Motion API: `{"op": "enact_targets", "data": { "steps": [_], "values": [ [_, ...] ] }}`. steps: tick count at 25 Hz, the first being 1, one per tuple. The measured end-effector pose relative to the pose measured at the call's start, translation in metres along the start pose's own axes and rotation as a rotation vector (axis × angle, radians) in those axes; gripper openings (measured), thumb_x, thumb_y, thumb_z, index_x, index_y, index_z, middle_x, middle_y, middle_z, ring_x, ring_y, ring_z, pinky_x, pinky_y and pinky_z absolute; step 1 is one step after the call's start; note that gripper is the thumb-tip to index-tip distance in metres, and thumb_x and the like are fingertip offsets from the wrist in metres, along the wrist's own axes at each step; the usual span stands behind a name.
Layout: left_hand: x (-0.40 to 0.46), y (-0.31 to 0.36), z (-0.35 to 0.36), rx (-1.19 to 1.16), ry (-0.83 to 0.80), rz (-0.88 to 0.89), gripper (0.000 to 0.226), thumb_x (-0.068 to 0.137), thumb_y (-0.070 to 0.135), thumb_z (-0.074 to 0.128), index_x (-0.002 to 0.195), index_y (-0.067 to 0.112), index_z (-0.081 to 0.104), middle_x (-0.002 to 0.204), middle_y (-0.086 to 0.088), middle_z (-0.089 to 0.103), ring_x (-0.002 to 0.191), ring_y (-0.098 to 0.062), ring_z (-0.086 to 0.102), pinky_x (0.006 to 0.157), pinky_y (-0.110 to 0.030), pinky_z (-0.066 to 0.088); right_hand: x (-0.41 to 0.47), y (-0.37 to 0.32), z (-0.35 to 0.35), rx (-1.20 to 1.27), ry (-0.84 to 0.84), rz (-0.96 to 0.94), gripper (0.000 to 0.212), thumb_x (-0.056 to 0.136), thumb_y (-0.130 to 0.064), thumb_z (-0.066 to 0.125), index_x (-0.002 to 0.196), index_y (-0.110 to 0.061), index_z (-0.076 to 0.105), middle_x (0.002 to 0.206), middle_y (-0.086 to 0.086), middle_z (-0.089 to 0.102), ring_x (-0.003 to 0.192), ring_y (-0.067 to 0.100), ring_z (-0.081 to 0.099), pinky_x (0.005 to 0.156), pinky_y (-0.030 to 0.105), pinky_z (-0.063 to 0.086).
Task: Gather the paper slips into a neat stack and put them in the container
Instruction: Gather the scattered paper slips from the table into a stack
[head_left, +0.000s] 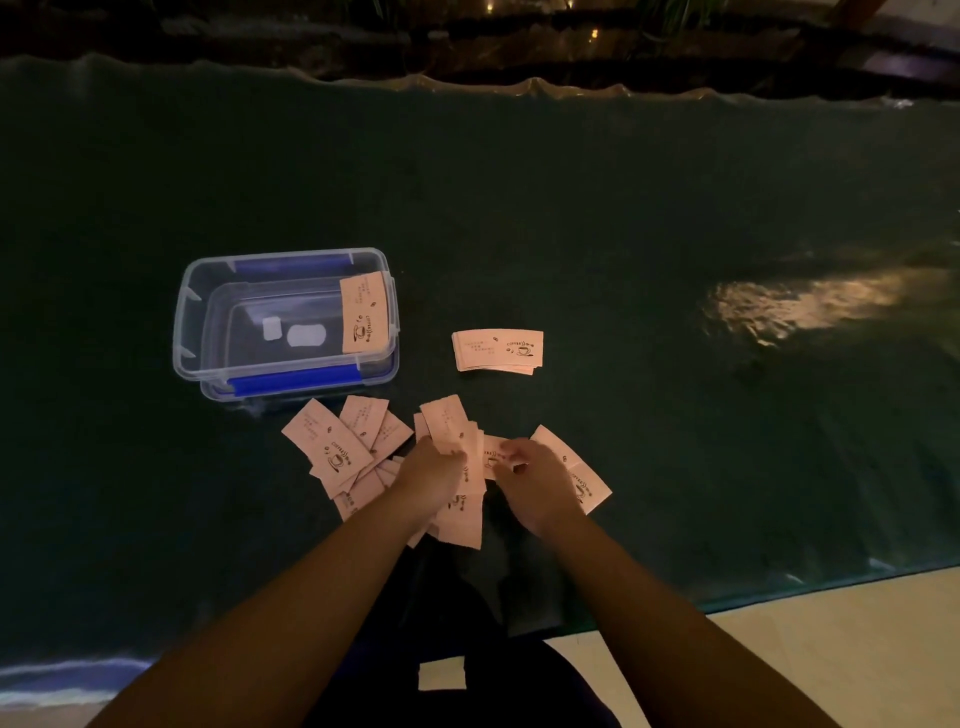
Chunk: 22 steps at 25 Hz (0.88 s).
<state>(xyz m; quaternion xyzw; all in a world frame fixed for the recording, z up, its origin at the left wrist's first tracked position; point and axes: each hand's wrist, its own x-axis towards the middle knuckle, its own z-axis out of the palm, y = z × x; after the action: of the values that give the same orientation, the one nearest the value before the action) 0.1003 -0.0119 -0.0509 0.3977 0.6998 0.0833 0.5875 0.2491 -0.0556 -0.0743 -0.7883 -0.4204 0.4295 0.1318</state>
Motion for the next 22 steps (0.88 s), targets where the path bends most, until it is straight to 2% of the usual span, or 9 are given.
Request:
{"op": "enact_targets", "data": {
  "steps": [2, 4, 7, 10, 12, 14, 16, 18, 22],
  "values": [
    [-0.002, 0.0, -0.006, 0.013, 0.002, -0.008, 0.036, 0.101, 0.016, 0.059, 0.136, 0.005, 0.055, 0.088, 0.005, 0.061, 0.072, -0.009, 0.06, 0.054, -0.021, 0.053, 0.002, 0.015, -0.02, -0.194, 0.156, 0.062, 0.048, 0.095, -0.034, 0.069, 0.142, -0.028, 0.057, 0.144, 0.006, 0.055, 0.128, 0.026, 0.051, 0.099, 0.043, 0.051],
    [-0.002, 0.009, -0.008, 0.114, 0.013, -0.098, 0.029, 0.104, 0.022, 0.056, 0.129, 0.008, 0.057, 0.085, 0.001, 0.059, 0.068, -0.01, 0.057, 0.055, -0.02, 0.046, 0.003, 0.027, -0.036, -0.358, 0.192, 0.14, 0.071, 0.088, -0.04, 0.075, 0.151, -0.026, 0.045, 0.151, 0.009, 0.046, 0.139, 0.033, 0.04, 0.106, 0.055, 0.045],
    [-0.006, 0.016, -0.013, 0.229, 0.0, -0.18, 0.023, 0.105, 0.024, 0.055, 0.125, 0.012, 0.057, 0.097, -0.005, 0.06, 0.074, -0.015, 0.058, 0.062, -0.025, 0.046, 0.004, 0.038, -0.045, -0.378, 0.111, 0.201, 0.088, 0.083, -0.039, 0.084, 0.156, -0.022, 0.039, 0.155, 0.011, 0.041, 0.144, 0.035, 0.039, 0.109, 0.057, 0.046],
    [-0.011, 0.012, -0.016, 0.22, -0.022, -0.182, 0.012, 0.105, 0.024, 0.055, 0.116, 0.018, 0.056, 0.093, -0.002, 0.06, 0.07, -0.014, 0.056, 0.059, -0.027, 0.045, 0.005, 0.042, -0.038, -0.3, 0.118, 0.168, 0.067, 0.088, -0.034, 0.081, 0.145, -0.015, 0.051, 0.141, 0.012, 0.055, 0.128, 0.033, 0.056, 0.1, 0.051, 0.054],
    [-0.015, 0.008, -0.018, 0.167, -0.047, -0.195, 0.011, 0.105, 0.025, 0.056, 0.114, 0.019, 0.056, 0.093, -0.001, 0.061, 0.073, -0.014, 0.058, 0.058, -0.028, 0.045, 0.002, 0.038, -0.026, -0.182, 0.103, 0.152, 0.037, 0.1, -0.029, 0.067, 0.133, -0.014, 0.059, 0.125, 0.01, 0.069, 0.101, 0.024, 0.068, 0.082, 0.041, 0.061],
    [-0.017, 0.007, -0.019, 0.082, -0.071, -0.197, 0.005, 0.104, 0.024, 0.057, 0.108, 0.022, 0.056, 0.096, -0.001, 0.064, 0.077, -0.016, 0.061, 0.063, -0.032, 0.049, 0.0, 0.029, -0.013, -0.141, 0.065, 0.145, 0.024, 0.106, -0.027, 0.058, 0.126, -0.016, 0.063, 0.111, 0.004, 0.073, 0.087, 0.017, 0.07, 0.067, 0.032, 0.061],
    [-0.02, 0.01, -0.021, 0.038, -0.074, -0.204, 0.009, 0.105, 0.024, 0.056, 0.096, 0.023, 0.054, 0.094, -0.001, 0.064, 0.085, -0.019, 0.065, 0.079, -0.037, 0.056, 0.001, 0.02, -0.001, -0.152, 0.021, 0.116, 0.022, 0.106, -0.027, 0.058, 0.125, -0.02, 0.065, 0.104, -0.002, 0.07, 0.081, 0.011, 0.069, 0.055, 0.022, 0.053],
    [-0.023, 0.012, -0.027, 0.06, -0.052, -0.225, 0.009, 0.106, 0.023, 0.054, 0.097, 0.02, 0.053, 0.096, -0.004, 0.064, 0.099, -0.024, 0.067, 0.095, -0.039, 0.055, 0.005, 0.014, 0.006, -0.152, -0.014, 0.082, 0.025, 0.106, -0.023, 0.057, 0.129, -0.024, 0.065, 0.106, -0.004, 0.07, 0.079, 0.008, 0.066, 0.052, 0.018, 0.047],
    [-0.024, 0.007, -0.039, 0.028, -0.021, -0.244, 0.002, 0.106, 0.019, 0.052, 0.105, 0.017, 0.052, 0.109, -0.008, 0.065, 0.111, -0.029, 0.065, 0.105, -0.046, 0.052, 0.02, -0.005, 0.005, -0.032, -0.039, 0.07, 0.037, 0.101, -0.024, 0.054, 0.138, -0.027, 0.056, 0.12, -0.001, 0.072, 0.077, 0.004, 0.065, 0.055, 0.023, 0.051]
  ]
}}
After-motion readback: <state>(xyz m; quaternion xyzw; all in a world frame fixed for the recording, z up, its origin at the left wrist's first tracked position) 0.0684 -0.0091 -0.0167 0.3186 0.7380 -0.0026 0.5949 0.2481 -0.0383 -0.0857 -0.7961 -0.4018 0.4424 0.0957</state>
